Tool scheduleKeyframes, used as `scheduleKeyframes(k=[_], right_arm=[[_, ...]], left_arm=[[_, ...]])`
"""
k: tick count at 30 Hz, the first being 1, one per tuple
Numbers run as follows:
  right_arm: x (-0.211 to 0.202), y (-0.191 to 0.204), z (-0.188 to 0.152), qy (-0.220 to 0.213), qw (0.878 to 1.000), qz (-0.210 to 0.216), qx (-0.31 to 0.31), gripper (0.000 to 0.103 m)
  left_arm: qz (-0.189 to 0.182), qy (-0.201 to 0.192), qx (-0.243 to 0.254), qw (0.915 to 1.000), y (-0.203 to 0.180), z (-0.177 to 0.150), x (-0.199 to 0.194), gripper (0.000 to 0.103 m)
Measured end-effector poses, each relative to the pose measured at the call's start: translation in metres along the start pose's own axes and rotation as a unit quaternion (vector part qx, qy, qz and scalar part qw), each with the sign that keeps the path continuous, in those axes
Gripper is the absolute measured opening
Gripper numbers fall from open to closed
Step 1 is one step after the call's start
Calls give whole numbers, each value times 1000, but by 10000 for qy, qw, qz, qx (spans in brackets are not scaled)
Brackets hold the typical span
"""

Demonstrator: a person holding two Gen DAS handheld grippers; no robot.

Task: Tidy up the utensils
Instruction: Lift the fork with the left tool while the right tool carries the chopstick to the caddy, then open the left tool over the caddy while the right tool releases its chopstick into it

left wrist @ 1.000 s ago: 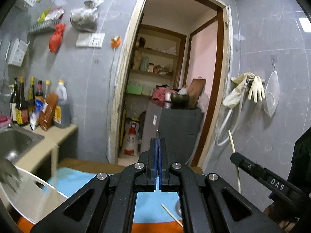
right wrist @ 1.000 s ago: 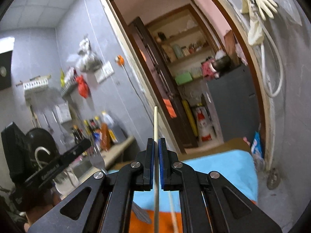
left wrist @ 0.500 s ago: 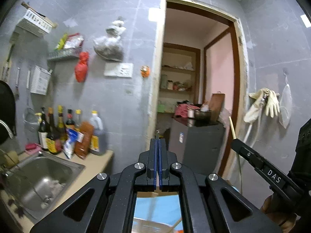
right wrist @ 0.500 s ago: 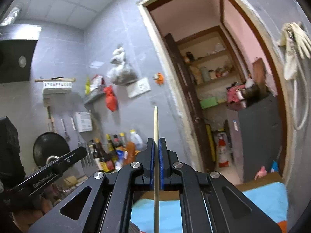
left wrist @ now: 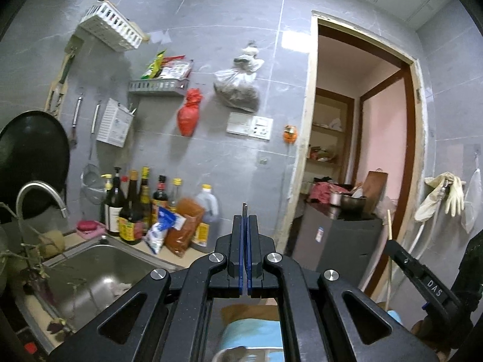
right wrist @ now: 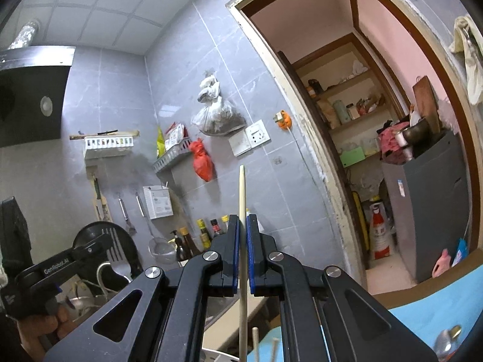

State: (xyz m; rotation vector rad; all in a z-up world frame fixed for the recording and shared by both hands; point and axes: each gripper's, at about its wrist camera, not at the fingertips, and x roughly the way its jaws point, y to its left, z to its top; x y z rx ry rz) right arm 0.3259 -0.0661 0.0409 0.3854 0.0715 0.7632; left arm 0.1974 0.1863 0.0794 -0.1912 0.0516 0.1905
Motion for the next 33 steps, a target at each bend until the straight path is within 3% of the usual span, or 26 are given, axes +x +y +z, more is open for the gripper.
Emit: scheduleKeyframes(k=[11, 22, 33], right_arm=[[6, -2, -45, -244, 9994, -222, -119, 3], [7, 3, -71, -240, 9973, -405, -570, 3], [5, 0, -76, -162, 9970, -405, -640, 3]], left_arm=[[403, -46, 782, 9961, 8, -59, 4, 0], [373, 20, 1119, 9930, -2, -96, 14, 0], [189, 314, 907, 9952, -5, -101, 19, 0]])
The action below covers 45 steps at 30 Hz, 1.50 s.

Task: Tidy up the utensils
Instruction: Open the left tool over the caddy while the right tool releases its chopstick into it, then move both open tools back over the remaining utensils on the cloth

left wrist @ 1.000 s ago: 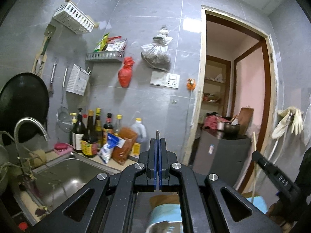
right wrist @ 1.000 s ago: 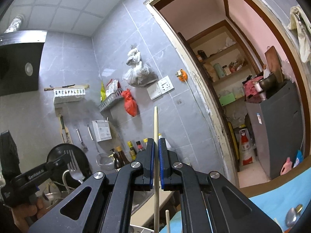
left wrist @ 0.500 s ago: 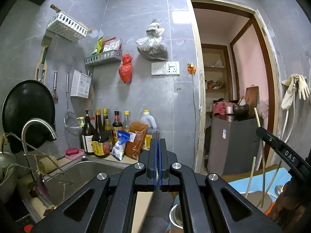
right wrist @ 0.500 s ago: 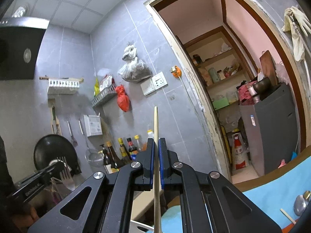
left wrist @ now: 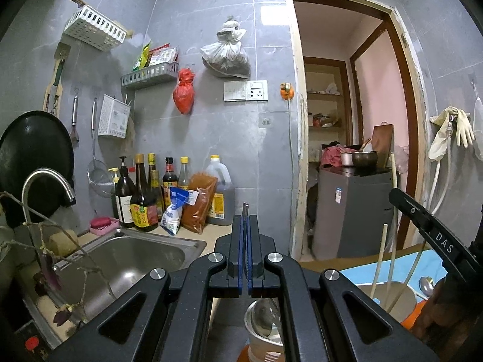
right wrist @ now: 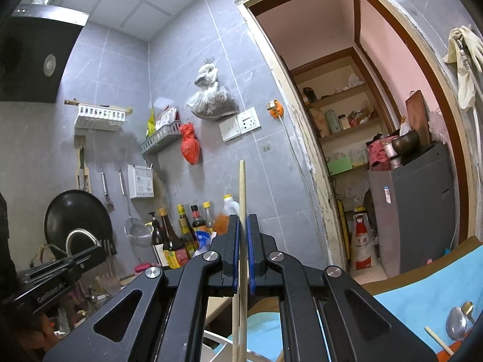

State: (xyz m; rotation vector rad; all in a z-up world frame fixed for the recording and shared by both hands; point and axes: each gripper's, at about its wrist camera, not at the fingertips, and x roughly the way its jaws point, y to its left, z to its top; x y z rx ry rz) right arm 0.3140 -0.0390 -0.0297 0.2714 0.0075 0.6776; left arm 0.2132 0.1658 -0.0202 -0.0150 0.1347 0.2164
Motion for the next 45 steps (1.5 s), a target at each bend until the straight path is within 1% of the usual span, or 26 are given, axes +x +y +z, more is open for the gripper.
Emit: scheduleKeyframes(k=[3, 6, 9, 11, 13, 14, 17, 18, 20, 21, 23, 25, 28, 29, 30, 31, 35, 39, 41, 45], right_arm=[[-3, 0, -1, 35, 10000, 27, -19, 4], [-7, 0, -2, 138, 9999, 74, -44, 4], [-10, -1, 1, 256, 9996, 111, -43, 5], [-12, -1, 5, 308, 9994, 132, -36, 6], [-13, -2, 10, 317, 9994, 141, -36, 7], [-17, -3, 14, 314, 9994, 150, -29, 8], [-23, -5, 25, 295, 9994, 150, -34, 15], [-24, -6, 28, 294, 9994, 152, -26, 23], [-31, -9, 39, 288, 9995, 116, -17, 26], [-34, -12, 44, 283, 9995, 101, -27, 28], [-42, -16, 55, 266, 9996, 41, -73, 34], [-51, -22, 65, 235, 9997, 8, -105, 50], [-67, -34, 83, 226, 9995, -94, -189, 59], [-72, -39, 89, 229, 9994, -129, -222, 62], [-78, -43, 93, 227, 9993, -166, -251, 71], [-82, -47, 96, 217, 9992, -192, -271, 78], [-107, -70, 110, 240, 9982, -378, -401, 85], [-130, -95, 116, 305, 9967, -604, -438, 100], [-140, -107, 117, 369, 9957, -724, -439, 103], [-156, -132, 113, 544, 9932, -932, -439, 103]], left_arm=[[-140, 91, -71, 9998, -1, 2, 0, 1], [-408, 245, -386, 9981, 4, 4, 0, 3], [-495, 332, -603, 9964, 7, 7, -1, 5], [-586, 326, -745, 9950, 9, 10, -4, 8], [-675, 288, -828, 9939, 7, 15, -9, 15], [-716, 277, -866, 9933, 6, 19, -11, 17], [-825, 290, -953, 9916, 1, 29, -15, 22], [-850, 295, -973, 9912, -2, 33, -16, 25], [-903, 290, -1005, 9904, -8, 40, -20, 35], [-930, 264, -1015, 9901, -13, 44, -22, 42], [-1005, 189, -1017, 9895, -24, 53, -27, 52], [-1013, 155, -1009, 9896, -36, 60, -30, 75], [-1001, -1, -1063, 9893, -54, 69, -37, 92], [-996, -49, -1087, 9891, -61, 71, -39, 94], [-976, -82, -1105, 9890, -67, 73, -40, 98], [-962, -104, -1113, 9891, -73, 74, -40, 99], [-948, -75, -984, 9906, -104, 75, -41, 100], [-1062, -4, -742, 9916, -138, 68, -42, 100], [-1171, 63, -607, 9912, -157, 62, -44, 100], [-1344, 243, -355, 9900, -187, 46, -44, 100]])
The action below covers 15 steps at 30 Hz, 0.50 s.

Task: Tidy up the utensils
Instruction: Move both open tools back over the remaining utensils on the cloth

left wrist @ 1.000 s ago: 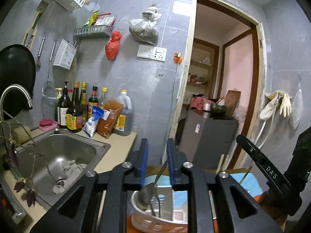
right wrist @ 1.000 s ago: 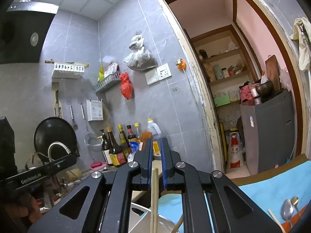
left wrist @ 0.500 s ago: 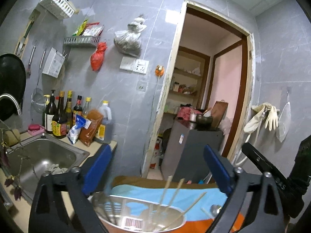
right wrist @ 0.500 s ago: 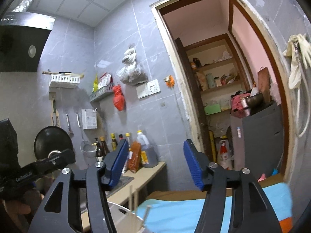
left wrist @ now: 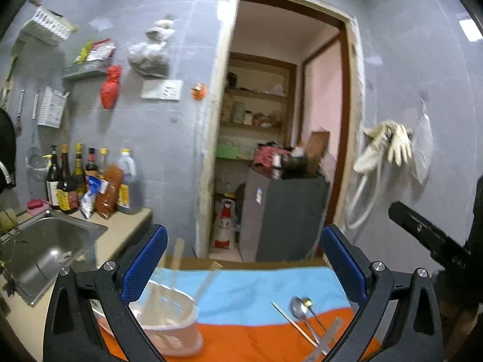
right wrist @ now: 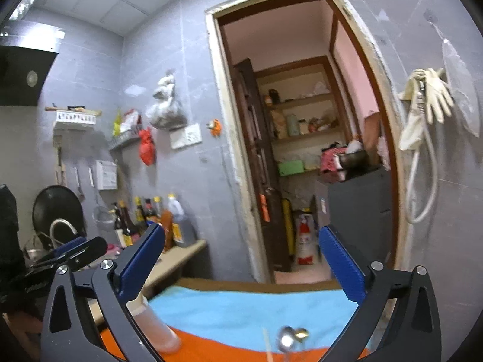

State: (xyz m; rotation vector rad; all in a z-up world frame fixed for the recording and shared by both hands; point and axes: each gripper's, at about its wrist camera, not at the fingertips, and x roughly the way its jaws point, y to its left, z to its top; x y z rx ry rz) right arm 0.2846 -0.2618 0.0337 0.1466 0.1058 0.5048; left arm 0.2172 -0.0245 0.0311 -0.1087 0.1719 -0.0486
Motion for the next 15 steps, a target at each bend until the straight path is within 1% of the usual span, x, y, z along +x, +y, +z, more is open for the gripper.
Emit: scheduleKeyframes(k=[4, 7, 10, 15], right_arm=[[-8, -28, -12, 231, 9995, -222, 32, 103], [-10, -49, -22, 474, 9982, -334, 126, 103], [-12, -66, -34, 678, 9965, -442, 193, 103], [-13, -83, -53, 915, 9941, -547, 213, 103]], left_arm=[[-137, 322, 41, 9994, -22, -22, 12, 100], [-150, 574, 5, 9982, -38, -40, 21, 100], [-205, 867, 74, 9960, -53, -57, 34, 100], [-174, 1129, 166, 9933, -66, -80, 50, 100]])
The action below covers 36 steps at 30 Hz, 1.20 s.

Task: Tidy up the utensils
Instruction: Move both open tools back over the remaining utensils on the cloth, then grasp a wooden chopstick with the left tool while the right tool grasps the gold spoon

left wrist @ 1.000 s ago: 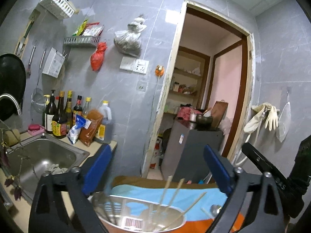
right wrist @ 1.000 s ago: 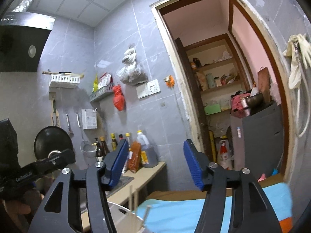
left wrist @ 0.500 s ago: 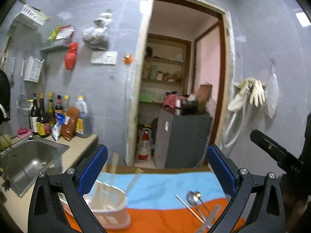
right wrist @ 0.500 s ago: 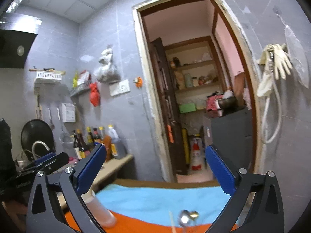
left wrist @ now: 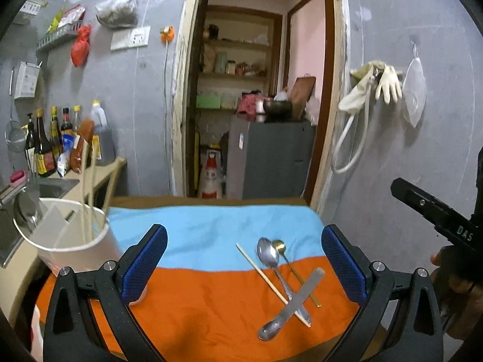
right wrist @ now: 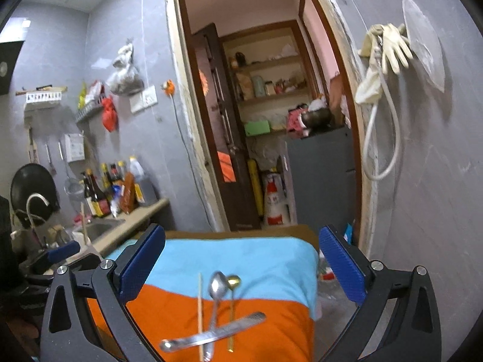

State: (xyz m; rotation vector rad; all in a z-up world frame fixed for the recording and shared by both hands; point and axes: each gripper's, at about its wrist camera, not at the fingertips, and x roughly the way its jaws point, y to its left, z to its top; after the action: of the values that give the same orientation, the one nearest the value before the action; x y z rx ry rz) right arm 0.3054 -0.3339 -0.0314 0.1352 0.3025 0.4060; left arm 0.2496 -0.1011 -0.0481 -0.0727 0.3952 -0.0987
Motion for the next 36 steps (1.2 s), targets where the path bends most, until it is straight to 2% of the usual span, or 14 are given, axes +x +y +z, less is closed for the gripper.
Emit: scheduleKeyframes(k=[8, 13, 17, 20, 25, 26, 31, 36], right_arm=[[15, -24, -27, 402, 9991, -101, 108, 103], [29, -34, -38, 671, 9975, -96, 184, 103], [45, -39, -45, 989, 9948, -21, 251, 101], [61, -40, -48, 1231, 9921, 41, 224, 98], [90, -35, -54, 1627, 9866, 127, 54, 80], [94, -35, -55, 1696, 9854, 151, 33, 79], [115, -32, -63, 2011, 9793, 229, -6, 71], [123, -36, -67, 2170, 9757, 296, 77, 64]], left_arm=[[41, 356, 109, 9993, -7, -18, 32, 100], [-14, 748, -25, 9972, 1, -26, 55, 100], [103, 1072, -66, 9942, 8, -32, 73, 100], [66, 1273, -61, 9918, 11, -32, 84, 100], [-143, 1535, -78, 9880, 13, -36, 105, 98], [-208, 1602, -74, 9868, 13, -36, 110, 96], [-456, 1909, -51, 9805, 13, -36, 130, 65], [-606, 2217, -109, 9732, 16, -41, 148, 43]])
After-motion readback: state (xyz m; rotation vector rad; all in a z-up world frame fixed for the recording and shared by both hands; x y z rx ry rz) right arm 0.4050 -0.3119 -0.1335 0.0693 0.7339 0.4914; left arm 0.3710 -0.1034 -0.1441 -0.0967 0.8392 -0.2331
